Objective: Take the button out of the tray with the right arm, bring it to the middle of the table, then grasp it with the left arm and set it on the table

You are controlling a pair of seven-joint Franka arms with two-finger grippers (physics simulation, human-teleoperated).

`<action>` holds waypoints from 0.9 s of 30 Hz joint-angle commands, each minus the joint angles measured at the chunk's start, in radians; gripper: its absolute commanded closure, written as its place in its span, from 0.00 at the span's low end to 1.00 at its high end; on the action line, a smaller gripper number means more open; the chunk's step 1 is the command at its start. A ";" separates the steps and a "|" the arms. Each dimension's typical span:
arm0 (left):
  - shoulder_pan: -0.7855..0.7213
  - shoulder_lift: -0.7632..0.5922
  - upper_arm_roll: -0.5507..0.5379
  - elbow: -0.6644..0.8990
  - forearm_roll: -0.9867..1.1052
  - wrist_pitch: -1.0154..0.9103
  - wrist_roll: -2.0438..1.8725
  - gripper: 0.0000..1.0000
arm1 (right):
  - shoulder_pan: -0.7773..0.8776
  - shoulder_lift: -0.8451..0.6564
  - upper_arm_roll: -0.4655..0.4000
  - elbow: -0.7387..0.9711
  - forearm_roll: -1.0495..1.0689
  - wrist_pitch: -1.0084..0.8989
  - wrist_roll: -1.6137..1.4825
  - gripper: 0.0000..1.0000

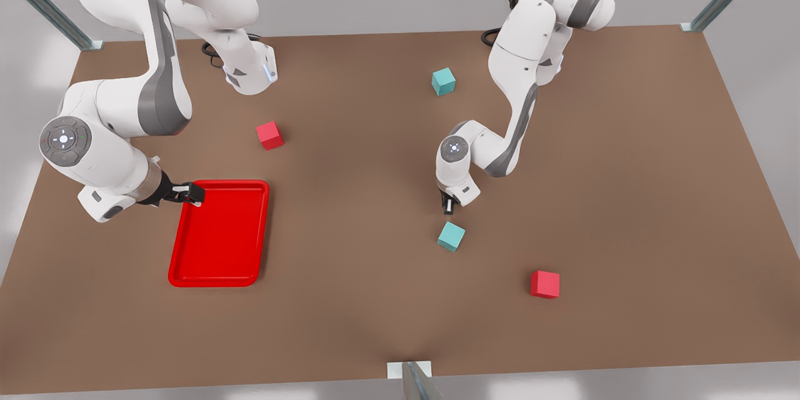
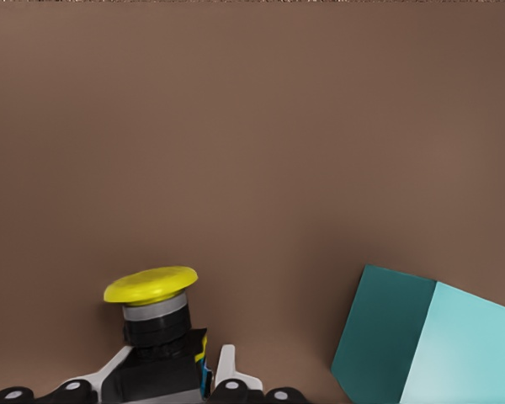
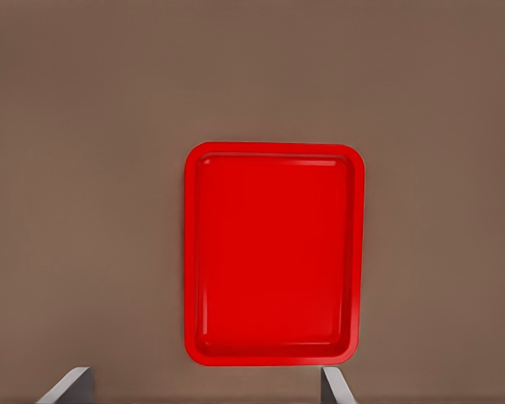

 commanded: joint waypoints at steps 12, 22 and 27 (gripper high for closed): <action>0.005 -0.067 0.034 0.038 0.157 -0.247 0.089 0.62 | 0.006 -0.001 0.000 0.005 0.005 -0.009 0.029 0.00; 0.007 -0.036 0.080 0.035 0.784 -0.640 -0.144 0.62 | 0.004 -0.001 0.002 0.007 0.005 -0.008 0.029 0.00; -0.001 0.059 0.085 0.038 0.962 -0.805 -0.334 0.62 | 0.004 -0.001 0.002 0.007 0.007 -0.003 0.027 0.00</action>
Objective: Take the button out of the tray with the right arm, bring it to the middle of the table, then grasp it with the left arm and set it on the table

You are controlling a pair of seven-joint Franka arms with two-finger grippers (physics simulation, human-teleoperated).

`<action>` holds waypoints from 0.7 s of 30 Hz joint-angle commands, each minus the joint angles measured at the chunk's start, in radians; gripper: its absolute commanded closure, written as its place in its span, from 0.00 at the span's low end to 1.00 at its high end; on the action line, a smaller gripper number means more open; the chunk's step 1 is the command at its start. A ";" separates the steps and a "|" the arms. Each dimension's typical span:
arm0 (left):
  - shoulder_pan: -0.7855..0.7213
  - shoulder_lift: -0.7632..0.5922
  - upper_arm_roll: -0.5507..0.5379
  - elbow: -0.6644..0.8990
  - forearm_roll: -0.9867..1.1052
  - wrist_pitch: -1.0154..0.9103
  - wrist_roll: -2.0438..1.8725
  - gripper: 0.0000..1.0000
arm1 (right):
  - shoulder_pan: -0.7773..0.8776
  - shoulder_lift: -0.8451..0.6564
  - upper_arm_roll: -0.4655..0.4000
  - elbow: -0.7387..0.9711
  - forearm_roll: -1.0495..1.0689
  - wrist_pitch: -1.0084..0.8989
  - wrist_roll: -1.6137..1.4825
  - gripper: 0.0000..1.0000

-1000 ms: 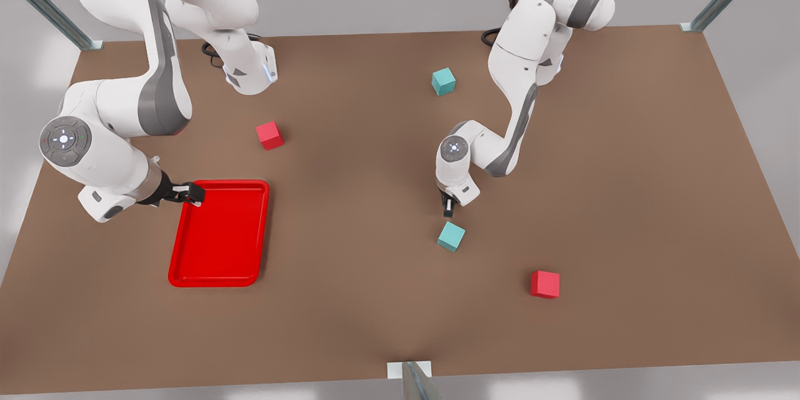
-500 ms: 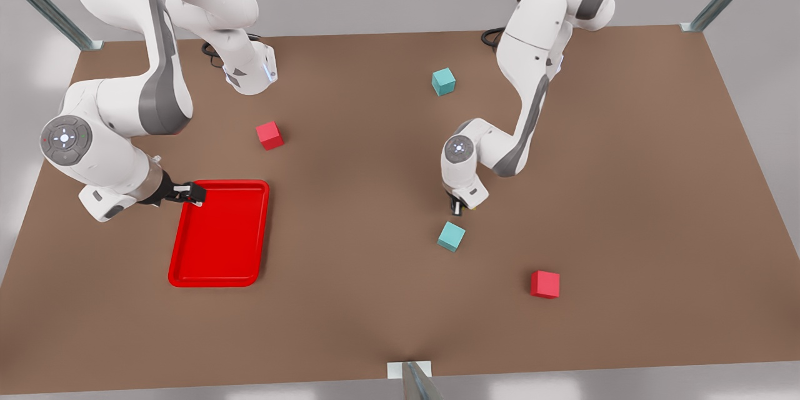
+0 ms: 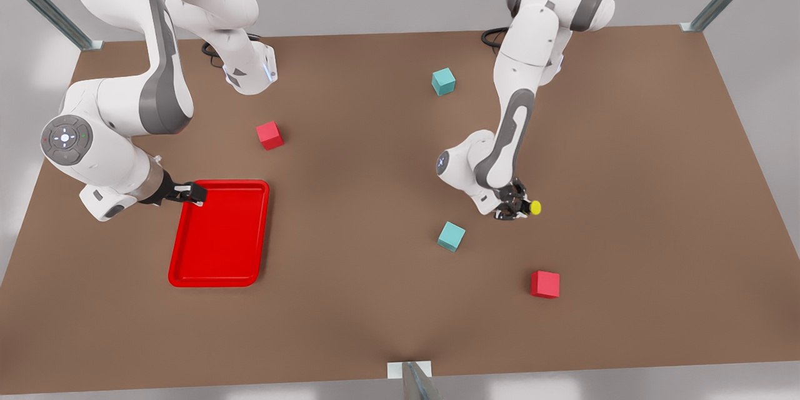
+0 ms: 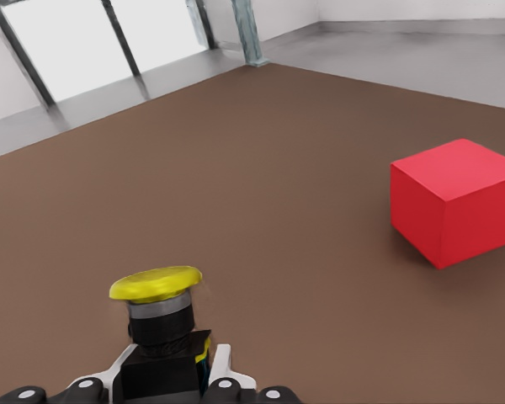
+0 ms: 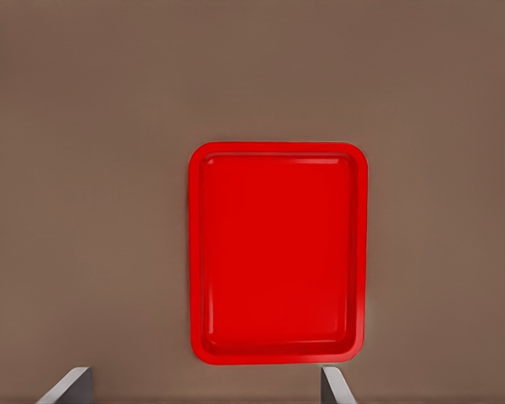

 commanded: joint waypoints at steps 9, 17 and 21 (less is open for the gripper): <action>0.004 0.142 0.002 0.017 0.190 -0.216 -0.487 0.62 | 0.001 -0.001 0.000 0.002 0.001 0.004 0.007 0.00; 0.001 0.176 0.001 0.033 0.189 -0.202 -0.516 0.62 | 0.001 -0.001 0.000 0.000 0.001 0.001 0.010 0.00; -0.007 0.197 0.001 0.033 0.189 -0.203 -0.529 0.61 | 0.004 -0.001 0.000 0.002 0.000 0.002 0.008 0.00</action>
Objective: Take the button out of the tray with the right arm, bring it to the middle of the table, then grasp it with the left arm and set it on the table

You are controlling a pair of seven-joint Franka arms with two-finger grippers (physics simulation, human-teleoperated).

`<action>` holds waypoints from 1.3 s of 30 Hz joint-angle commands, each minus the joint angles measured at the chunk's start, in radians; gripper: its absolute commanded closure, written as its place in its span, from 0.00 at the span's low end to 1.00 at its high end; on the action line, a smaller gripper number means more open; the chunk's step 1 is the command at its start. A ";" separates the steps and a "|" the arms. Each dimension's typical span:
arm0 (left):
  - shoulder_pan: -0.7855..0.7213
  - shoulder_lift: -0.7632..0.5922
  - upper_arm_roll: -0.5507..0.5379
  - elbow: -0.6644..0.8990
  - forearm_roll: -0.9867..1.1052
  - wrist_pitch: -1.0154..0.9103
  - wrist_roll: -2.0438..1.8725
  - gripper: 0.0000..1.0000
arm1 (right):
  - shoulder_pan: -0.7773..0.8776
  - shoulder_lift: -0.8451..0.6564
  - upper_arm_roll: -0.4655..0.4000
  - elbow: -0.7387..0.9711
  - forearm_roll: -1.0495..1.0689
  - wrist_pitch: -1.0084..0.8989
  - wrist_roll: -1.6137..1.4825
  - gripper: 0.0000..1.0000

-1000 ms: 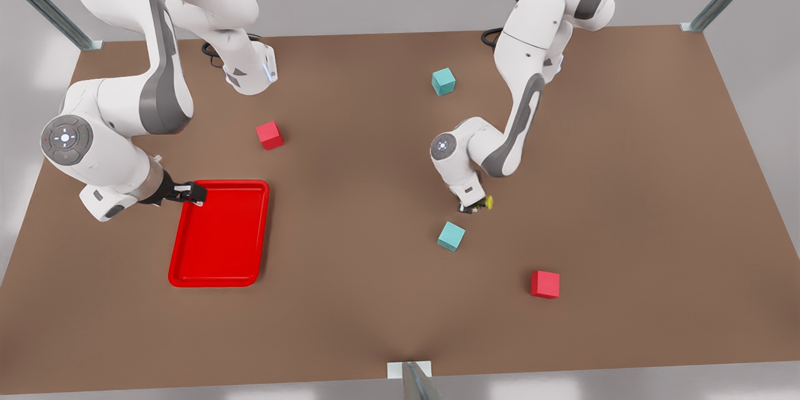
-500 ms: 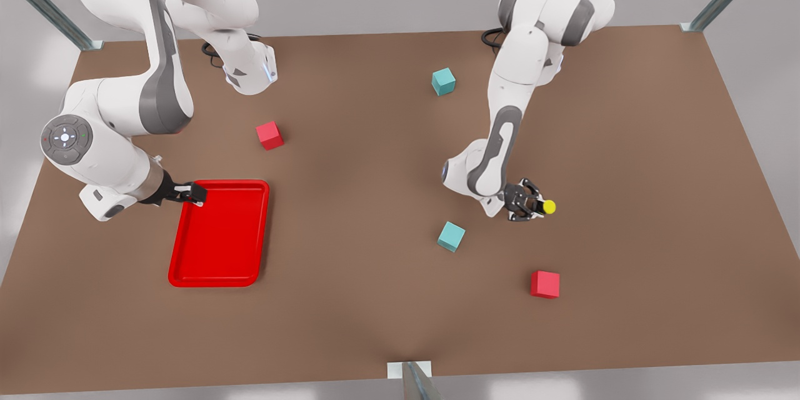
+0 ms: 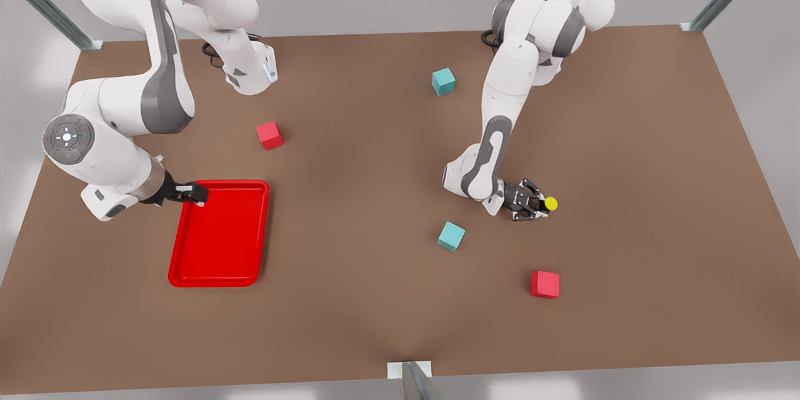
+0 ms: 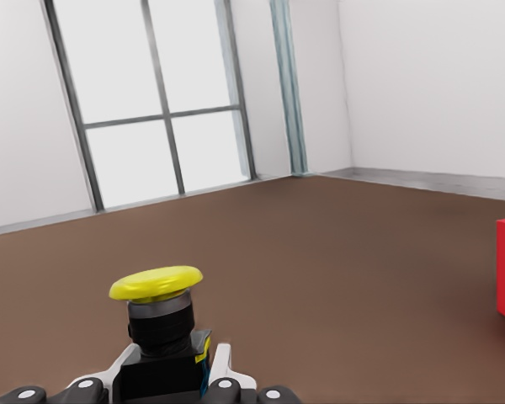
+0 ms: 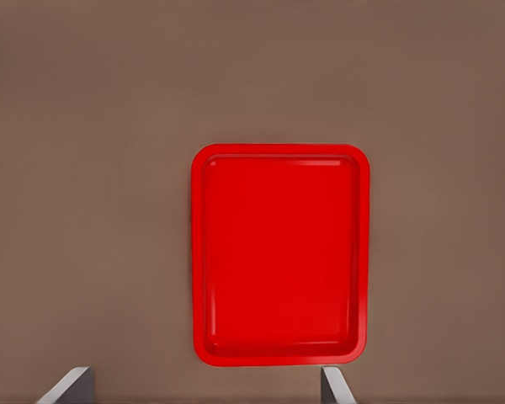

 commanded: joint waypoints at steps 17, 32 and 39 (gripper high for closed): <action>-0.158 -0.023 -0.012 -0.001 -0.133 -0.073 -0.100 0.00 | -0.007 0.004 0.000 0.002 0.001 -0.001 0.001 0.00; 0.544 -0.571 -0.015 0.483 -1.365 -0.245 2.775 0.00 | -0.007 0.007 0.000 0.002 0.003 0.001 -0.002 0.00; 0.546 -0.826 -0.016 0.121 -1.222 0.039 2.724 0.00 | -0.006 0.007 0.000 0.002 0.001 0.001 0.001 0.00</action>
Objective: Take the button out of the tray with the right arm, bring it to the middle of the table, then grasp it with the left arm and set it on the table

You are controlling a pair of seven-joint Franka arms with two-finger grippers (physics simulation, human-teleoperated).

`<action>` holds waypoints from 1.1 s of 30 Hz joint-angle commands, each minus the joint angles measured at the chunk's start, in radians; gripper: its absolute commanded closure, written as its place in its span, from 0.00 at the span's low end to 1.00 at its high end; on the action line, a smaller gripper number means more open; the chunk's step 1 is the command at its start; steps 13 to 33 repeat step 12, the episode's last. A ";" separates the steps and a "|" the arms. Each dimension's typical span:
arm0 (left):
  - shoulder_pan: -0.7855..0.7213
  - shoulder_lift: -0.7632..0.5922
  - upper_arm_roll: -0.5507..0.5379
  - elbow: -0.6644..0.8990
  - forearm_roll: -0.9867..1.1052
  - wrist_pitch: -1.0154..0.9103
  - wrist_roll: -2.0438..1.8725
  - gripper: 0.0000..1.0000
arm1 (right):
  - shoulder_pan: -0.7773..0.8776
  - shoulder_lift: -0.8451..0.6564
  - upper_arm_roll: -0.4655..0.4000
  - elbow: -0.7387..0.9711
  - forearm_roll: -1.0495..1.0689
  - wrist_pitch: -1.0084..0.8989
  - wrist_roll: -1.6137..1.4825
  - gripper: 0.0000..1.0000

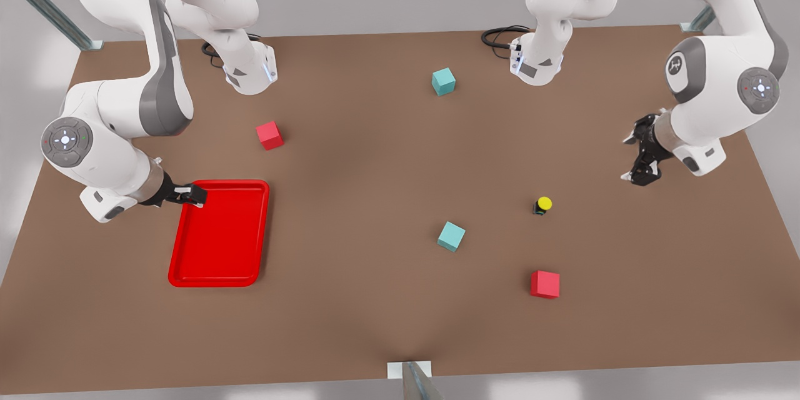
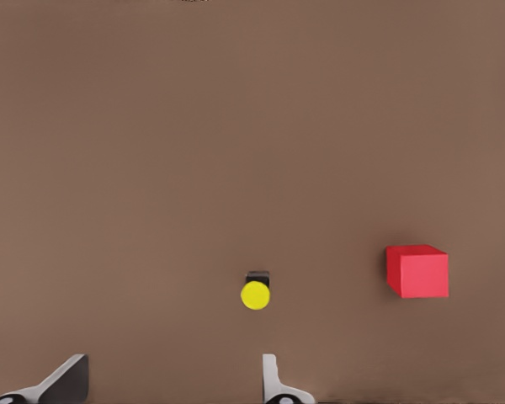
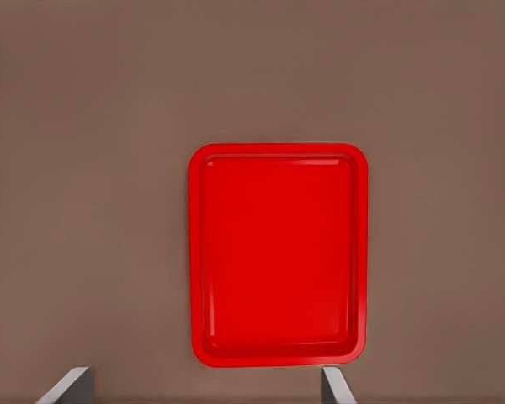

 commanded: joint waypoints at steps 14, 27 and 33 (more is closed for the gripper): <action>-0.063 0.093 -0.026 0.032 -0.013 0.087 1.312 0.00 | 0.008 -0.002 0.000 0.004 0.002 0.000 0.003 0.00; -0.063 0.093 -0.026 0.032 -0.013 0.087 1.312 0.00 | 0.008 -0.002 0.000 0.004 0.002 0.000 0.003 0.00; -0.063 0.093 -0.026 0.032 -0.013 0.087 1.312 0.00 | 0.008 -0.002 0.000 0.004 0.002 0.000 0.003 0.00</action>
